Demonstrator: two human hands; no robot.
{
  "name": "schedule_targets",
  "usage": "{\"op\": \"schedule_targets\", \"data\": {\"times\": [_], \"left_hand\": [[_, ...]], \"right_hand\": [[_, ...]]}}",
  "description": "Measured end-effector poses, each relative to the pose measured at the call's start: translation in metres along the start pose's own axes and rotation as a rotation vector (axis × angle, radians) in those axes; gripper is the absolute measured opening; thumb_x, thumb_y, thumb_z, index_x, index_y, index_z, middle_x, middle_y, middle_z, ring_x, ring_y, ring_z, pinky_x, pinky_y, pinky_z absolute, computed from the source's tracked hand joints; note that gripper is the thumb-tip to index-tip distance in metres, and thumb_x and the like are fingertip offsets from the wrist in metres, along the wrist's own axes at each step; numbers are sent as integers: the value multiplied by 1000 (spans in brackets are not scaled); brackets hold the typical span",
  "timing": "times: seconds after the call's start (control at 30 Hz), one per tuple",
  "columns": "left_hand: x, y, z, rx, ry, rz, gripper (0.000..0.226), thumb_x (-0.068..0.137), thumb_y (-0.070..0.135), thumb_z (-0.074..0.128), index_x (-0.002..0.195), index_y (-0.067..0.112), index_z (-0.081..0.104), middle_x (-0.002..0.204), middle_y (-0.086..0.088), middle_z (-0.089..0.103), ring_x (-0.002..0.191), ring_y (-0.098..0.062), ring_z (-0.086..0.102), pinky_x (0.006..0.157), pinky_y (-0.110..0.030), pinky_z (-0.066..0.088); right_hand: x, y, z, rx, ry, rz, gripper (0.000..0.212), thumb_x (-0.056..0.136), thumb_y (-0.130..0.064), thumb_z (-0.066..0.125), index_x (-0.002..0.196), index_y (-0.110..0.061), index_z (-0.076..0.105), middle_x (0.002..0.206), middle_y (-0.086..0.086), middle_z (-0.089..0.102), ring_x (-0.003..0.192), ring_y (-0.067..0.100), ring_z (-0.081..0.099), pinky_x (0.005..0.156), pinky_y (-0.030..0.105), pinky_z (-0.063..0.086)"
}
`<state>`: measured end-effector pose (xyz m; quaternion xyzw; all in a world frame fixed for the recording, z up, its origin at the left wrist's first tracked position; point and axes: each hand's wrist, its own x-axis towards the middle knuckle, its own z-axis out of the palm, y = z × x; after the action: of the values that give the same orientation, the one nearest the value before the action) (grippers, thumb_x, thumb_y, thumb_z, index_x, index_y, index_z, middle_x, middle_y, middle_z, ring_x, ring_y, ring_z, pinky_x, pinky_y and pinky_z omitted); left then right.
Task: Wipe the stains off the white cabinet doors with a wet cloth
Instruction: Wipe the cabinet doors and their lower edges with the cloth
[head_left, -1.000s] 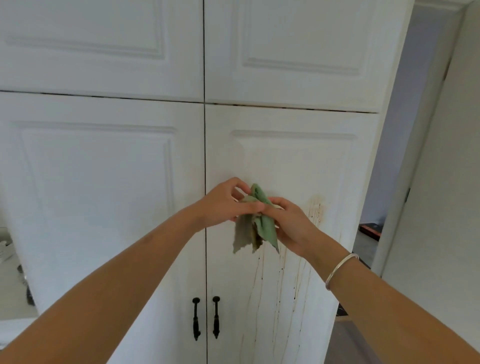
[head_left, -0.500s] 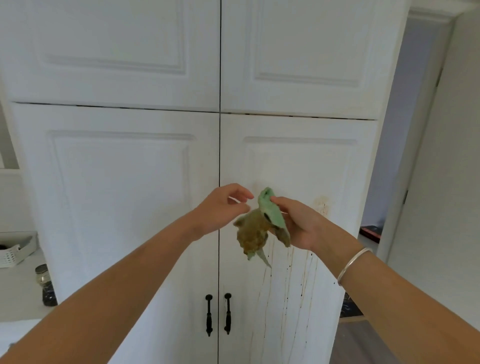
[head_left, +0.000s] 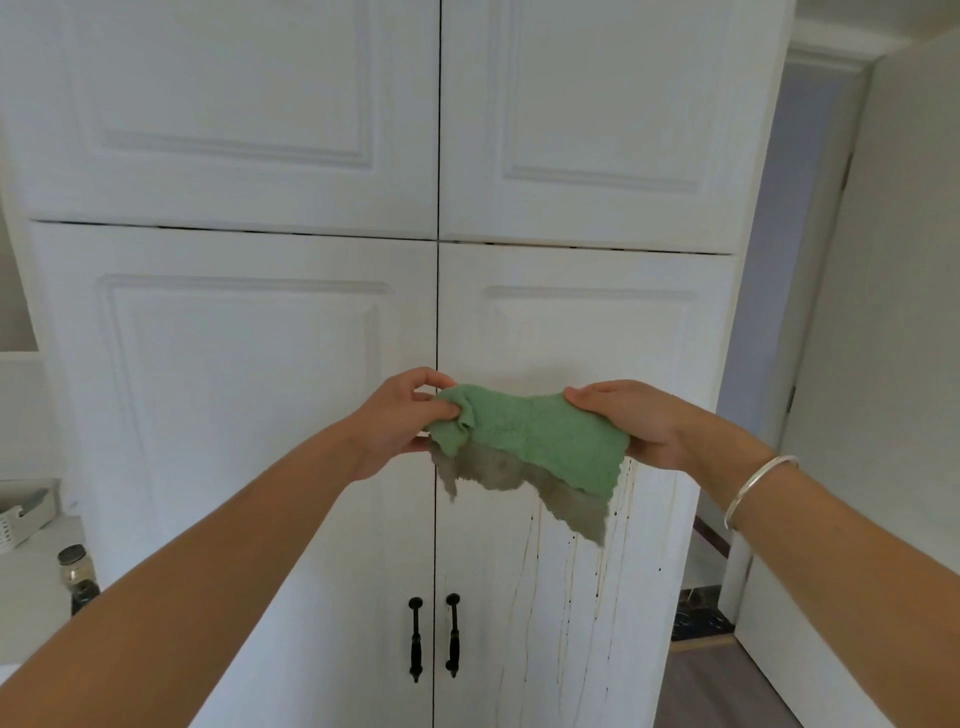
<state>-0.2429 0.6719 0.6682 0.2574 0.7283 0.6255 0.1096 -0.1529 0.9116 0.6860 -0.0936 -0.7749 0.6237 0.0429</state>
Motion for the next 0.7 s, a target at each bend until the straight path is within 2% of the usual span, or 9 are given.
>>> {"op": "schedule_targets", "data": {"times": [0.13,0.23,0.33,0.4,0.47,0.53,0.6,0.63,0.7], "left_hand": [[1,3,-1,89,-5,17,29,85,-8,50,98,15,61,95,-11,62,74,-20,57,65,-30,51],[-2,5,-2,231,-34,28,46,75,-13,45,102,21,60,93,-9,52,78,-19,51,65,-27,44],[-7,9,-2,317,-179,-67,54,62,12,53,114,24,62,106,-3,57,95,-19,56,80,-28,46],[-9,12,0,267,-299,-131,46,73,35,62,116,22,66,118,-2,65,108,-20,60,94,-32,46],[-13,16,4,304,-331,-135,45,82,53,63,114,22,69,116,3,68,109,-15,62,95,-29,45],[-13,19,9,351,-344,-100,41,83,51,63,109,20,70,110,5,71,106,-11,64,91,-24,44],[-13,20,17,333,-374,-64,39,85,42,66,111,13,68,111,4,70,109,-12,62,101,-29,39],[-12,20,21,277,-399,-58,37,88,34,64,115,9,65,115,1,69,112,-14,61,106,-34,38],[-12,21,28,55,-443,-111,34,95,22,54,123,5,59,121,-6,66,111,-20,62,102,-36,44]], "right_hand": [[-6,-5,-1,-51,-60,-66,34,92,-36,61,113,-9,67,109,7,72,101,21,69,86,32,55],[-10,-5,4,-240,-79,-106,33,86,-37,70,108,-12,68,104,5,72,95,20,70,79,30,57],[-9,-5,8,-344,-68,-198,19,89,-30,68,103,-17,66,107,8,65,92,23,67,75,30,56],[-10,-7,8,-304,-79,-238,11,90,-27,67,98,-20,66,106,8,64,90,22,65,75,31,55],[-12,-11,10,-223,-122,-241,9,90,-24,68,97,-19,68,103,8,68,89,22,67,81,35,56],[-14,-17,14,-176,-182,-238,10,88,-20,69,98,-16,69,100,8,71,88,22,69,84,37,55],[-16,-23,19,-175,-250,-238,13,88,-19,68,100,-12,69,96,7,71,86,21,69,78,33,57],[-17,-26,20,-177,-281,-237,14,88,-19,68,100,-11,69,95,6,71,85,20,69,74,31,57],[-18,-30,20,-210,-268,-244,16,87,-23,70,100,-13,70,94,4,71,85,17,68,72,27,55]]}}
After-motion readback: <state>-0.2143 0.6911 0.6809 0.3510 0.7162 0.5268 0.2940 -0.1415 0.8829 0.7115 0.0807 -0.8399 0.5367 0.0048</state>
